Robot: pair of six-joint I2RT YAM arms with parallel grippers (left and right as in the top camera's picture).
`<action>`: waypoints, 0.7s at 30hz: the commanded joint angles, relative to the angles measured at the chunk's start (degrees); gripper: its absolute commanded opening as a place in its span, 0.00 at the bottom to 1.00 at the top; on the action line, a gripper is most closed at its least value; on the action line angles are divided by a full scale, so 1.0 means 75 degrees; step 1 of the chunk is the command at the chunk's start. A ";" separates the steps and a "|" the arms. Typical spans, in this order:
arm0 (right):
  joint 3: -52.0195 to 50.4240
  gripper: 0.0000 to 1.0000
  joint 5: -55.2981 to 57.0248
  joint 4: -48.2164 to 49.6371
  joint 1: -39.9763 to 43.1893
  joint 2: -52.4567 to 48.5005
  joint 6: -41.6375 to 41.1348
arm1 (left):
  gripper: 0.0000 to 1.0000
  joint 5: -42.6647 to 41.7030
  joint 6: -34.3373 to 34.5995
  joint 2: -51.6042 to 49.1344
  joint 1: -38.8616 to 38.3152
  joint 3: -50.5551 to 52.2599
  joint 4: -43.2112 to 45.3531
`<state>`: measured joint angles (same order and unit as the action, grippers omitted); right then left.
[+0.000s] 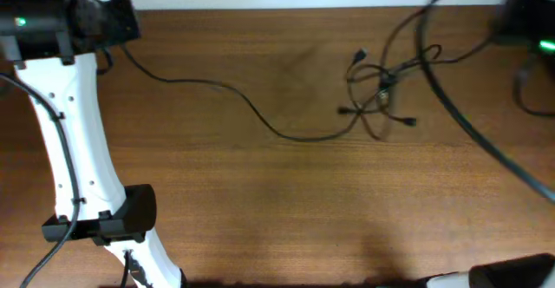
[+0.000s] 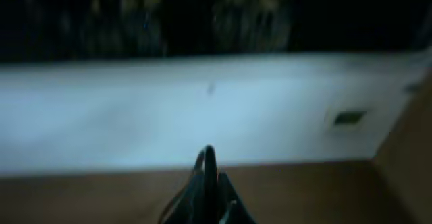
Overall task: Untangle cables
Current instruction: 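Pull the cables apart, left gripper back-left, right gripper back-right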
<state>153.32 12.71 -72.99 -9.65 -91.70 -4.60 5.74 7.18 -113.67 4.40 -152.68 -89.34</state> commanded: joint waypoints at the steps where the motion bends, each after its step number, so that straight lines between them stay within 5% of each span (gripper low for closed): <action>1: 0.0799 0.04 0.0516 -0.0184 0.0096 0.0157 -0.0245 | 0.00 -0.0050 0.0035 0.0134 -0.0262 -0.0035 0.0102; 10: -0.0015 0.04 -0.0997 -0.0688 0.0085 -0.2241 -0.0662 | 0.00 -0.0052 0.0009 0.0114 -0.0490 -0.0035 -0.0044; 15: -0.0023 0.04 -0.0991 -0.0985 0.0096 -0.2366 -0.0420 | 0.00 -0.0055 0.0009 0.0114 -0.0539 -0.0035 -0.0047; 21: -0.0017 0.04 0.1900 -0.1539 0.0833 -0.2547 -0.0883 | 0.00 -0.0050 -0.0108 0.0114 -0.0688 -0.0035 -0.0047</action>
<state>152.24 18.33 -83.83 -8.40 -110.67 -8.29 5.78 7.09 -113.67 -0.73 -152.68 -89.80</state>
